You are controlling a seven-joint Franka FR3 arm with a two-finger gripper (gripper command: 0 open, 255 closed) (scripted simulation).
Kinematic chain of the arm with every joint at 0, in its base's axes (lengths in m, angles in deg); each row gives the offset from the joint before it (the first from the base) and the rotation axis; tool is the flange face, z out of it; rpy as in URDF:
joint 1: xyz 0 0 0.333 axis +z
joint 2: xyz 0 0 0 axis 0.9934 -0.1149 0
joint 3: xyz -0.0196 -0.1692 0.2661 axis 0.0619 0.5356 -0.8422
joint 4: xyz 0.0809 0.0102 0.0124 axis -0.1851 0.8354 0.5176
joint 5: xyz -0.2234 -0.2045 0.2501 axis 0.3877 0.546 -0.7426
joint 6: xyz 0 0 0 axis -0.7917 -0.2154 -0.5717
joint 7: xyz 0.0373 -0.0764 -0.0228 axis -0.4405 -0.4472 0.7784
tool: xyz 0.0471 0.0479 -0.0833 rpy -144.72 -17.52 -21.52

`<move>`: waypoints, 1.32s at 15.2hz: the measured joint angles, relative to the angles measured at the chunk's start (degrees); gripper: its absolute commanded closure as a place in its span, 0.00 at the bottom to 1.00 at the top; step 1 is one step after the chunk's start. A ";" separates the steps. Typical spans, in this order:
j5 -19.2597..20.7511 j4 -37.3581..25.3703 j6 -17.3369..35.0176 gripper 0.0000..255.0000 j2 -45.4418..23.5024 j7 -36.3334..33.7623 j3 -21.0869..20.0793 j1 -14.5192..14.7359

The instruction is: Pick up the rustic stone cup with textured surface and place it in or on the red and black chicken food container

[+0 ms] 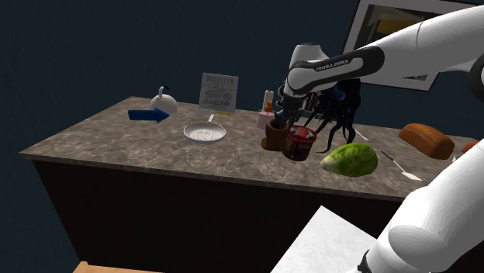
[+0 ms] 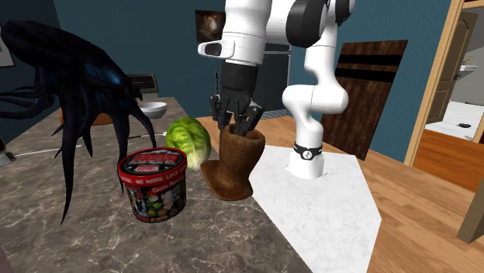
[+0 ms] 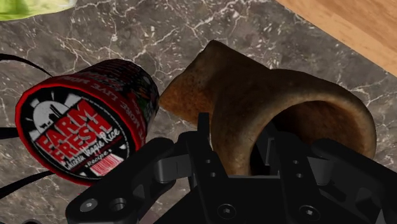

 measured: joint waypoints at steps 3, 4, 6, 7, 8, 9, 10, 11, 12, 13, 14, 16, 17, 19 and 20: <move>-0.09 -1.72 -2.17 1.00 0.43 0.01 -0.18 0.12; -0.10 -2.16 -2.82 1.00 0.65 0.10 -0.19 0.11; -0.18 -3.59 -4.40 1.00 0.81 0.31 -0.19 0.11; -0.24 -4.45 -5.25 1.00 0.81 0.35 -0.24 0.15; -0.25 -4.95 -5.96 1.00 1.02 0.42 -0.26 0.16; -0.30 -5.78 -6.83 1.00 1.07 0.55 -0.25 0.15; -0.34 -6.54 -7.62 1.00 1.10 0.62 -0.28 0.17; -0.37 -7.11 -8.22 1.00 1.14 0.70 -0.28 0.17; -0.42 -7.95 -8.96 1.00 1.04 0.75 -0.31 0.20; -0.43 -8.64 -9.90 1.00 1.29 0.90 -0.30 0.19; -0.49 -9.58 -10.75 1.00 1.22 0.93 -0.35 0.23; -0.51 -10.68 -12.09 1.00 1.45 1.09 -0.37 0.22; -0.56 -11.62 -12.92 1.00 1.34 1.20 -0.36 0.22; -0.66 -13.40 -14.50 1.00 1.13 1.18 -0.51 0.33; -0.67 -13.76 -14.89 1.00 1.18 1.26 -0.50 0.32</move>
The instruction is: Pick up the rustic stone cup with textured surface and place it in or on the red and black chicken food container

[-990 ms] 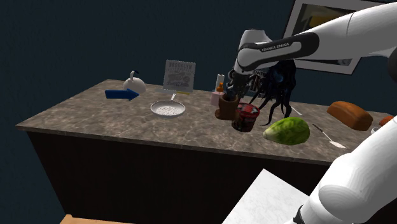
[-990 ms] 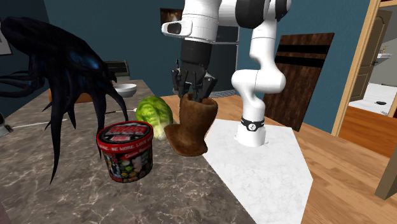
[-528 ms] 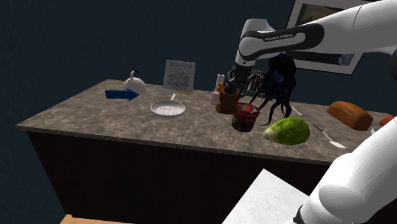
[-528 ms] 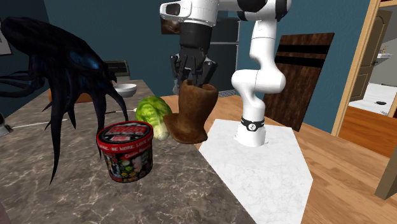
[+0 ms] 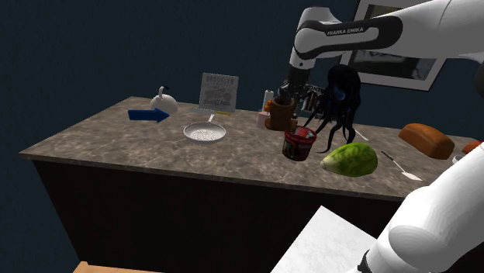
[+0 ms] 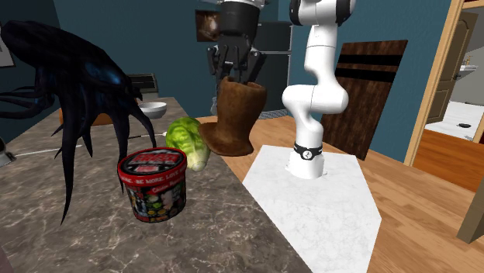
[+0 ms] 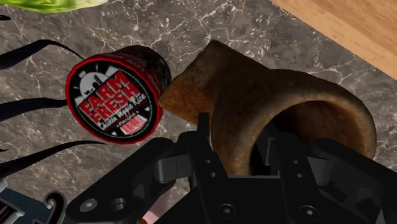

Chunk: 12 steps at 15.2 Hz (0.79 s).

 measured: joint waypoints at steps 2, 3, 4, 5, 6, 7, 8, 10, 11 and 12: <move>-0.14 -1.44 -0.37 1.00 -0.91 1.75 1.06 -0.62; -0.24 -2.40 -0.74 1.00 -1.37 3.04 1.83 -1.09; -0.43 -3.72 -1.13 1.00 -2.19 4.35 2.60 -1.53; -0.68 -5.31 -1.57 1.00 -3.19 5.91 3.51 -2.08; -0.98 -7.04 -2.16 1.00 -4.22 7.35 4.32 -2.57; -1.32 -8.62 -2.51 1.00 -5.36 8.53 4.97 -2.97; -1.56 -9.39 -2.58 1.00 -5.95 10.00 5.79 -3.55; -2.41 -12.22 -3.01 1.00 -8.23 12.82 7.34 -4.64; -3.02 -14.60 -3.84 1.00 -9.71 14.57 8.25 -5.34; -3.42 -15.99 -4.19 1.00 -10.70 15.82 8.88 -5.87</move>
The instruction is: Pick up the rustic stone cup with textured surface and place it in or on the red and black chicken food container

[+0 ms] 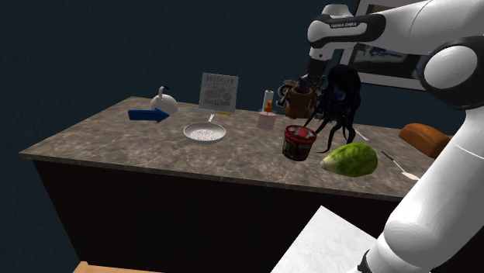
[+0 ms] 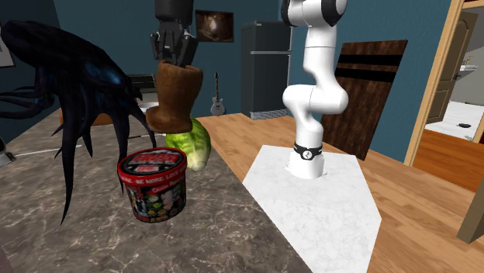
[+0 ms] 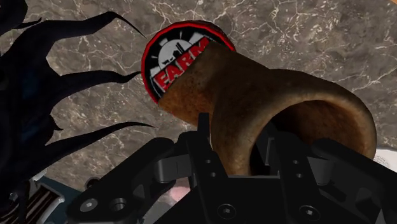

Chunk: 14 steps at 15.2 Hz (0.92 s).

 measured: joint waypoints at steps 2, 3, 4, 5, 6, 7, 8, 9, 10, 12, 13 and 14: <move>-1.31 -3.74 -1.05 1.00 -2.66 3.41 1.69 -1.60; -2.00 -5.99 -1.94 1.00 -4.03 4.92 2.39 -2.34; -2.70 -7.74 -2.30 1.00 -5.43 6.21 2.96 -3.03; -3.56 -10.24 -3.22 1.00 -7.08 7.81 3.65 -3.97; -4.02 -11.25 -3.34 1.00 -7.99 8.67 4.00 -4.49; -4.21 -11.04 -2.80 1.00 -8.35 9.08 4.14 -4.72; -4.25 -10.45 -2.15 1.00 -8.42 9.21 4.17 -4.78; -4.23 -9.68 -1.44 1.00 -8.36 9.18 4.15 -4.74; -4.22 -8.88 -0.64 1.00 -8.35 9.16 4.13 -4.72; -4.13 -7.14 0.83 1.00 -8.08 9.18 4.14 -4.70; -4.11 -6.24 1.65 1.00 -7.99 9.20 4.16 -4.71; -3.90 -4.92 2.57 1.00 -7.56 8.97 4.08 -4.56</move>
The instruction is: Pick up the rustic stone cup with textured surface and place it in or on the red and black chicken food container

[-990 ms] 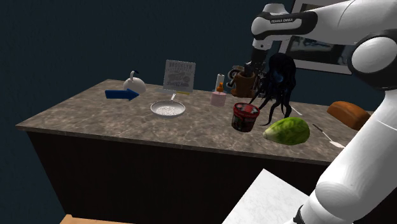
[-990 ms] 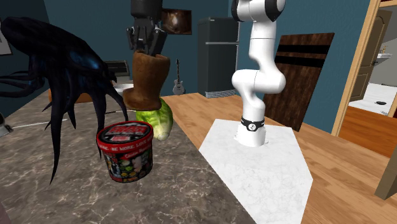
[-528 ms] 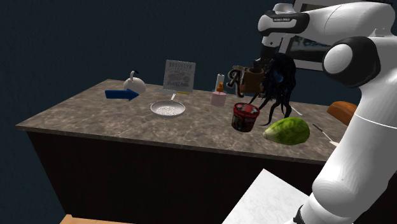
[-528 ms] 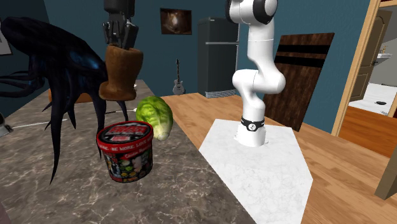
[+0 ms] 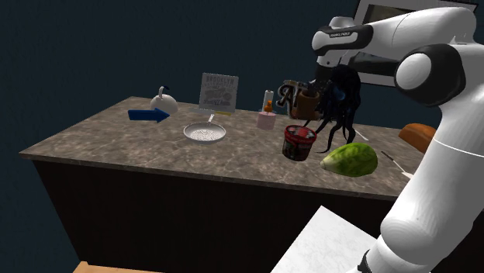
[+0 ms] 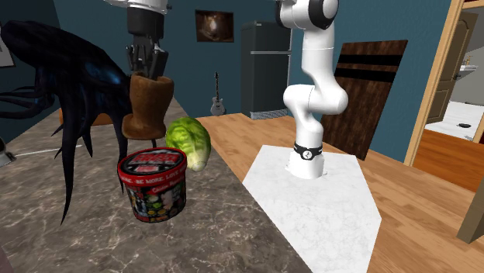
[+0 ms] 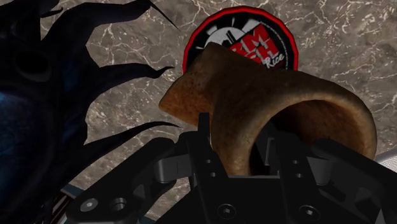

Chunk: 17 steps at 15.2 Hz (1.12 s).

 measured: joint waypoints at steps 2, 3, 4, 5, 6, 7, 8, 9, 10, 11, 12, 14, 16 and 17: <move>0.09 1.79 1.59 1.00 0.20 -0.13 -0.05 0.09; 0.04 2.37 2.32 1.00 0.05 -0.14 -0.06 0.08; 0.11 3.44 3.23 1.00 0.21 -0.17 -0.07 0.11; 0.12 4.28 4.07 1.00 0.22 -0.20 -0.08 0.12; 0.11 5.03 4.83 1.00 0.21 -0.20 -0.08 0.12; 0.12 5.86 5.62 1.00 0.25 -0.15 -0.05 0.09; 0.12 6.51 6.29 1.00 0.23 -0.18 -0.06 0.10; 0.11 7.10 6.94 1.00 0.17 -0.23 -0.08 0.13; 0.15 7.92 7.68 1.00 0.25 -0.28 -0.10 0.16; 0.08 8.51 8.45 1.00 0.07 -0.29 -0.12 0.16; 0.10 9.50 9.41 1.00 0.08 -0.39 -0.16 0.22; 0.04 10.07 10.11 1.00 -0.05 -0.33 -0.15 0.19; 0.06 10.37 10.37 1.00 0.02 -0.30 -0.13 0.17; 0.07 10.42 10.41 1.00 0.03 -0.30 -0.13 0.17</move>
